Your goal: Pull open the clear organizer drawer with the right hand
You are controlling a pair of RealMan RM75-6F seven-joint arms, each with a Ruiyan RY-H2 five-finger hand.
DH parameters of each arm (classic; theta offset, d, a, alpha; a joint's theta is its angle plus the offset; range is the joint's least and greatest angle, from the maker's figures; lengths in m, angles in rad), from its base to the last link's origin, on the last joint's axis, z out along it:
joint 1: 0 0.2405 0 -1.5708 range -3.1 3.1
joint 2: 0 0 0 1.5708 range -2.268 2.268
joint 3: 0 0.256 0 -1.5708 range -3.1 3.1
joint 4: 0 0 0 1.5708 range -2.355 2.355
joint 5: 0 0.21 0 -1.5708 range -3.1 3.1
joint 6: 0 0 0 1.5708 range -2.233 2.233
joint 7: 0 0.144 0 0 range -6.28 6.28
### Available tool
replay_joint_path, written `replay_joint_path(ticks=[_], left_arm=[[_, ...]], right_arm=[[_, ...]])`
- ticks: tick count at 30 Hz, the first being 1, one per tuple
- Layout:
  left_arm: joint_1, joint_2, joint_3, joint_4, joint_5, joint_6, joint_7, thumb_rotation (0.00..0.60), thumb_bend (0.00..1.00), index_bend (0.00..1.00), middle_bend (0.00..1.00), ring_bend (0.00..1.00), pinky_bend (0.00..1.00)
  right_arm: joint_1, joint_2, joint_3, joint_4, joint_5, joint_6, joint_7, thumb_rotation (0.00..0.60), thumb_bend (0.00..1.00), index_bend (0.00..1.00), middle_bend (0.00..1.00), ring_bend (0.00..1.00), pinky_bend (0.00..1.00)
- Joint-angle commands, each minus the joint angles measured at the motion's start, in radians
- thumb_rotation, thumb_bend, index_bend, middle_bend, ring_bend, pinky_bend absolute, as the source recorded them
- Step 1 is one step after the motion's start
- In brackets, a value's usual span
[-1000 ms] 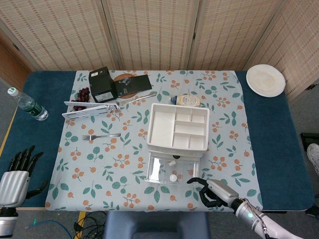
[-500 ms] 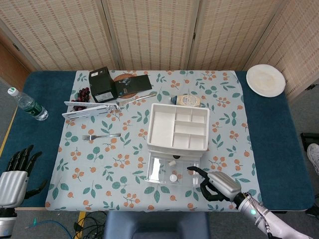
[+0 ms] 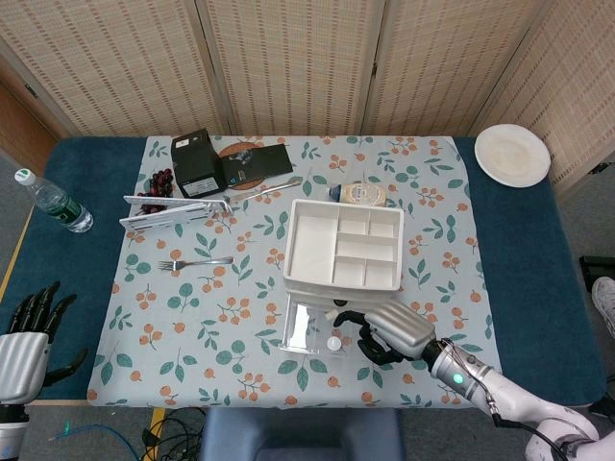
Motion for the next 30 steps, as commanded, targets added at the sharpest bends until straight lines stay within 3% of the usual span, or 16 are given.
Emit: replay_joint_path(ticks=[1, 9, 20, 24, 27, 30], left_arm=[[0.003, 0.002, -0.001, 0.0, -0.004, 0.002, -0.001, 0.6, 0.25, 0.14, 0.0, 0.04, 0.07], [0.01, 0.003, 0.0, 0.002, -0.008, 0.009, -0.007, 0.6, 0.25, 0.14, 0.0, 0.04, 0.07], [0.015, 0.0, 0.001, 0.018, -0.002, 0.012, -0.029, 0.6, 0.25, 0.14, 0.0, 0.04, 0.07], [0.015, -0.002, 0.003, 0.023, 0.001, 0.012, -0.036, 0.6, 0.25, 0.14, 0.0, 0.04, 0.07], [0.016, -0.004, 0.003, 0.028, 0.002, 0.013, -0.041, 0.6, 0.25, 0.14, 0.0, 0.04, 0.07], [0.018, -0.004, 0.003, 0.033, 0.005, 0.015, -0.047, 0.6, 0.25, 0.14, 0.0, 0.04, 0.07]], right_arm=[[0.067, -0.035, 0.03, 0.034, 0.051, -0.067, -0.076, 0.6, 0.57, 0.26, 0.86, 1.0, 1.0], [0.17, -0.09, 0.031, 0.068, 0.083, -0.121, -0.32, 0.6, 0.55, 0.27, 0.88, 1.0, 1.0], [0.228, -0.159, -0.052, 0.064, 0.202, -0.059, -0.798, 0.6, 0.55, 0.27, 0.91, 1.0, 1.0], [0.252, -0.175, -0.086, 0.045, 0.307, -0.023, -0.935, 0.6, 0.67, 0.27, 0.93, 1.0, 1.0], [0.274, -0.193, -0.114, 0.03, 0.386, 0.022, -1.042, 0.6, 0.89, 0.26, 0.97, 1.0, 1.0], [0.302, -0.221, -0.141, 0.021, 0.451, 0.082, -1.163, 0.6, 1.0, 0.24, 0.99, 1.0, 1.0]])
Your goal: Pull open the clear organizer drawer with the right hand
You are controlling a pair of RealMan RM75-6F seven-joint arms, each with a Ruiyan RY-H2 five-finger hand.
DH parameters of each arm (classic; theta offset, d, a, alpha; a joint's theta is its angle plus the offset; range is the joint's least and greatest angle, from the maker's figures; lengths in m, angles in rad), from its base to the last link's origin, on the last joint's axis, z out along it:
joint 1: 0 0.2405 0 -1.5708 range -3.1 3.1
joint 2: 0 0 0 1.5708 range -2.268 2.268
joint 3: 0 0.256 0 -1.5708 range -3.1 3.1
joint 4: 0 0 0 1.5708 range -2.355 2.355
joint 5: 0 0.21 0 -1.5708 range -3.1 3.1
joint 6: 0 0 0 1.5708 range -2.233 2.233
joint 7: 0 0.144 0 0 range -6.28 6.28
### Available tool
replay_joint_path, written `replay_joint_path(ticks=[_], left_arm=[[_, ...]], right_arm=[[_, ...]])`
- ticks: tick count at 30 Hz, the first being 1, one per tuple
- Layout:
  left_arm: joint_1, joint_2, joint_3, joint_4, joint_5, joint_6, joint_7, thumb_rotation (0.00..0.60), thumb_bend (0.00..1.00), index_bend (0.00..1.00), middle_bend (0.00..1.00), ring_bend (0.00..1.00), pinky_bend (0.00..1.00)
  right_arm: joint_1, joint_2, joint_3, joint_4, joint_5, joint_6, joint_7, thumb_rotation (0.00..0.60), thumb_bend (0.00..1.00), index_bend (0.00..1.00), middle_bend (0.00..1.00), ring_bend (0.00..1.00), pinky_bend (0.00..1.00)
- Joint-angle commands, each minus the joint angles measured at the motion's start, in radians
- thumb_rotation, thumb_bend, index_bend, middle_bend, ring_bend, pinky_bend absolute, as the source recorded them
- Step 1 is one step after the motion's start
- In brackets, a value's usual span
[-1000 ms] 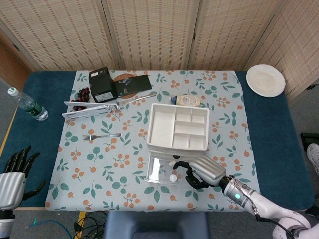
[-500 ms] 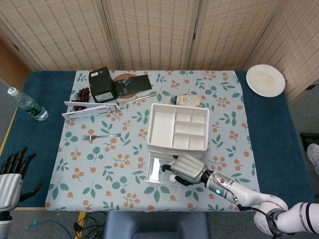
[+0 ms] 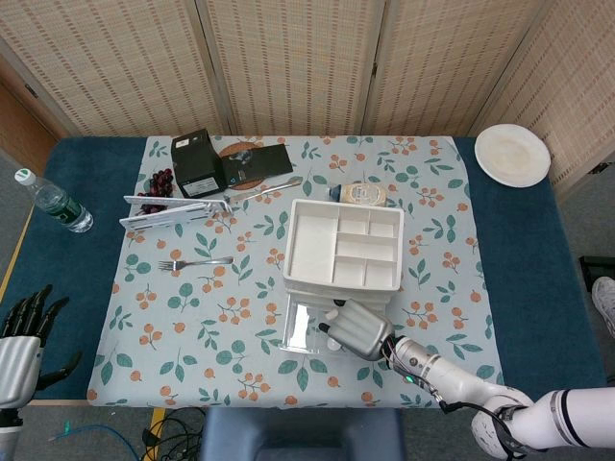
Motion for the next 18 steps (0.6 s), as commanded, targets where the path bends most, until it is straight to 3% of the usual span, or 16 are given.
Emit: replay_joint_path(ticks=[1, 10, 18], left_arm=[[0.002, 0.0, 0.0, 0.003, 0.002, 0.004, -0.005, 0.6, 0.25, 0.14, 0.0, 0.04, 0.07], [0.003, -0.002, 0.0, 0.017, 0.0, 0.001, -0.02, 0.6, 0.25, 0.14, 0.0, 0.04, 0.07], [0.005, -0.005, -0.001, 0.027, -0.002, 0.001, -0.028, 0.6, 0.25, 0.14, 0.0, 0.04, 0.07]], right_arm=[[0.048, -0.048, -0.053, -0.022, 0.104, 0.099, -0.169, 0.6, 1.0, 0.24, 0.99, 1.0, 1.0], [0.062, -0.133, -0.122, -0.007, 0.119, 0.268, -0.419, 0.6, 1.0, 0.24, 1.0, 1.0, 1.0], [0.06, -0.192, -0.117, 0.033, 0.107, 0.31, -0.436, 0.6, 1.0, 0.24, 1.0, 1.0, 1.0]])
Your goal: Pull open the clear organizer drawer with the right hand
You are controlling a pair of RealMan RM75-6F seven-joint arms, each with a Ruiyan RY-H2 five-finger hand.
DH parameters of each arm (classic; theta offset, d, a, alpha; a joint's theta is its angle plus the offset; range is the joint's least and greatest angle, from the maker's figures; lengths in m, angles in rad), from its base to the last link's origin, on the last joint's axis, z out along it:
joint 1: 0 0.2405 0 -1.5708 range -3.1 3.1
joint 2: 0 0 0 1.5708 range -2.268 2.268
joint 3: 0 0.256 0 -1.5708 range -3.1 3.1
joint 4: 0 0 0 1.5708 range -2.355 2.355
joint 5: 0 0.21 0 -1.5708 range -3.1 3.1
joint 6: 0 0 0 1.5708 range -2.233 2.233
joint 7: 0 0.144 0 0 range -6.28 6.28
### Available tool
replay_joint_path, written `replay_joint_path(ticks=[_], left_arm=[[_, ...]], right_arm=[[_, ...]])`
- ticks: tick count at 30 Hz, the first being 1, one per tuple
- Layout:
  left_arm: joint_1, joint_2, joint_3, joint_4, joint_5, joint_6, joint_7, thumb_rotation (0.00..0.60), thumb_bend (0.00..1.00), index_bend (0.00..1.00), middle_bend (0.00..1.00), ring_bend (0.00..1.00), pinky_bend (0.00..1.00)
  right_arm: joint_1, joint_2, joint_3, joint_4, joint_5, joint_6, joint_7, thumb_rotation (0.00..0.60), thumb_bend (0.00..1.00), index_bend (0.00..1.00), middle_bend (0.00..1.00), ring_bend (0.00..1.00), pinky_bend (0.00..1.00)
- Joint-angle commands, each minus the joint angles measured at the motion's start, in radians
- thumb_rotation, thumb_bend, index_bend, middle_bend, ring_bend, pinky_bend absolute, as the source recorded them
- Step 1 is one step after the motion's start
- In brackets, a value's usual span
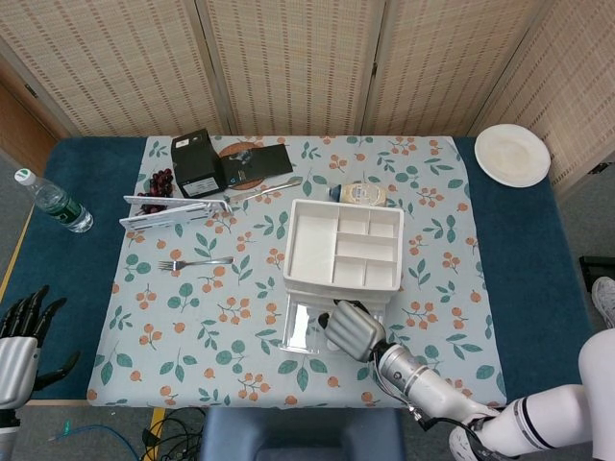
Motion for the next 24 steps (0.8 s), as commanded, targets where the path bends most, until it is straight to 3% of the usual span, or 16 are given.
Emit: replay_joint_path(ticks=[1, 6, 7, 11, 14, 20, 24], left_arm=[[0.001, 0.0, 0.0, 0.002, -0.001, 0.0, -0.002, 0.6, 0.25, 0.14, 0.0, 0.04, 0.07], [0.005, 0.001, 0.0, 0.007, -0.006, 0.002, -0.008, 0.6, 0.25, 0.14, 0.0, 0.04, 0.07], [0.005, 0.002, 0.0, 0.009, -0.007, 0.002, -0.009, 0.6, 0.25, 0.14, 0.0, 0.04, 0.07], [0.004, 0.0, 0.0, 0.011, -0.005, 0.001, -0.012, 0.6, 0.25, 0.14, 0.0, 0.04, 0.07], [0.003, -0.002, 0.0, 0.011, -0.003, -0.001, -0.013, 0.6, 0.25, 0.14, 0.0, 0.04, 0.07], [0.001, -0.003, -0.001, 0.01, 0.0, -0.002, -0.015, 0.6, 0.25, 0.14, 0.0, 0.04, 0.07], [0.003, -0.003, -0.001, 0.012, -0.002, -0.002, -0.019, 0.6, 0.25, 0.14, 0.0, 0.04, 0.07]], right_arm=[[-0.001, -0.02, 0.006, 0.017, -0.016, 0.011, 0.005, 0.6, 1.0, 0.24, 1.0, 1.0, 1.0], [-0.014, -0.034, 0.02, 0.03, -0.035, 0.028, 0.051, 0.6, 0.99, 0.24, 1.0, 1.0, 1.0], [-0.021, -0.036, 0.028, 0.032, -0.038, 0.036, 0.07, 0.6, 0.93, 0.24, 1.0, 1.0, 1.0], [-0.048, -0.04, 0.064, 0.03, -0.057, 0.058, 0.175, 0.6, 0.57, 0.24, 1.0, 1.0, 1.0], [-0.064, -0.037, 0.088, 0.028, -0.07, 0.064, 0.247, 0.6, 0.44, 0.25, 1.0, 1.0, 1.0], [-0.067, -0.04, 0.087, 0.024, -0.061, 0.043, 0.261, 0.6, 0.33, 0.27, 1.0, 1.0, 1.0], [-0.057, -0.04, 0.076, 0.02, -0.01, 0.033, 0.216, 0.6, 0.31, 0.27, 1.0, 1.0, 1.0]])
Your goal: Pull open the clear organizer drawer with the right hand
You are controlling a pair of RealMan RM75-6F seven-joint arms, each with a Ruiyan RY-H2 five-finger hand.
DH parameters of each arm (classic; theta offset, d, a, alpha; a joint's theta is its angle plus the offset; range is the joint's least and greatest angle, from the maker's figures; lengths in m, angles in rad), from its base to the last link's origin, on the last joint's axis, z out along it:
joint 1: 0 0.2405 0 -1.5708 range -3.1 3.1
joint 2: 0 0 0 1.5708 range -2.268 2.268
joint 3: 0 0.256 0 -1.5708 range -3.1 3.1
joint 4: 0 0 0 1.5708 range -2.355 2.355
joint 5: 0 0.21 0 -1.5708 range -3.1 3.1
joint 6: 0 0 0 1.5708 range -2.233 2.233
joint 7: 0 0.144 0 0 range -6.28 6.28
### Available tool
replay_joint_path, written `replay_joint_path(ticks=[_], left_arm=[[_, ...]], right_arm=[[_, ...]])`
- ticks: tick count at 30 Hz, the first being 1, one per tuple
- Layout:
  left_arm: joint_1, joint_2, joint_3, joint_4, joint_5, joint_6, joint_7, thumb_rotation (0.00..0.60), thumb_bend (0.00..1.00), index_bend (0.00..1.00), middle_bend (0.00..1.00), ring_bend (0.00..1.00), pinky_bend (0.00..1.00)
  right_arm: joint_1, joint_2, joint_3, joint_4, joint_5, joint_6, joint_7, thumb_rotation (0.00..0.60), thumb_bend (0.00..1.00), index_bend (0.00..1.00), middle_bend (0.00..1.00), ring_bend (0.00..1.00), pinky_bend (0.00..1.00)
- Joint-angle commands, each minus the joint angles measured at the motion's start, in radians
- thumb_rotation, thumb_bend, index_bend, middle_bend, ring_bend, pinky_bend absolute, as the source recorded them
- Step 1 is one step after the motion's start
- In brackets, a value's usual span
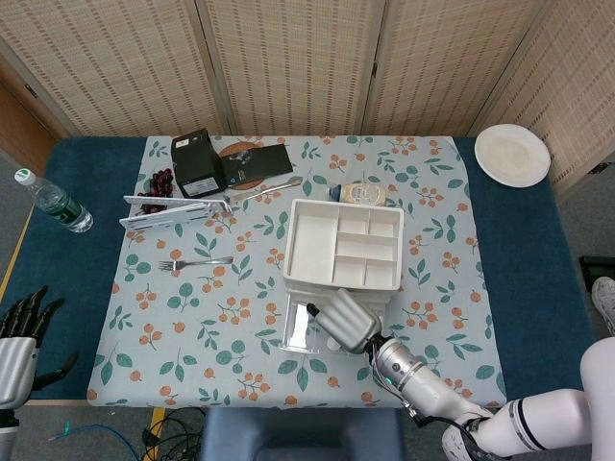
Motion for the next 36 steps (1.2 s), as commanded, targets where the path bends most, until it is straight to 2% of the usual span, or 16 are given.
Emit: replay_joint_path(ticks=[1, 10, 21, 30, 36], left_arm=[[0.001, 0.0, 0.001, 0.002, -0.001, -0.001, -0.001, 0.6, 0.25, 0.14, 0.0, 0.04, 0.07], [0.0, -0.002, 0.001, 0.007, -0.002, -0.004, -0.005, 0.6, 0.25, 0.14, 0.0, 0.04, 0.07], [-0.001, -0.004, 0.0, 0.01, -0.004, -0.007, -0.006, 0.6, 0.25, 0.14, 0.0, 0.04, 0.07], [-0.001, -0.007, 0.0, 0.012, -0.004, -0.007, -0.005, 0.6, 0.25, 0.14, 0.0, 0.04, 0.07], [0.0, -0.005, 0.001, 0.009, -0.003, -0.006, -0.003, 0.6, 0.25, 0.14, 0.0, 0.04, 0.07]], right_arm=[[0.008, -0.001, -0.01, -0.003, 0.051, -0.01, -0.039, 0.6, 0.31, 0.27, 1.0, 1.0, 1.0], [0.021, -0.01, -0.031, 0.005, 0.12, -0.01, -0.084, 0.6, 0.31, 0.27, 1.0, 1.0, 1.0], [0.023, 0.015, -0.055, -0.031, 0.133, -0.007, -0.078, 0.6, 0.33, 0.27, 1.0, 1.0, 1.0], [-0.01, 0.069, -0.066, -0.096, 0.025, 0.028, -0.012, 0.6, 0.35, 0.27, 1.0, 1.0, 1.0], [-0.016, 0.08, -0.058, -0.09, 0.004, 0.027, 0.003, 0.6, 0.35, 0.27, 1.0, 1.0, 1.0]])
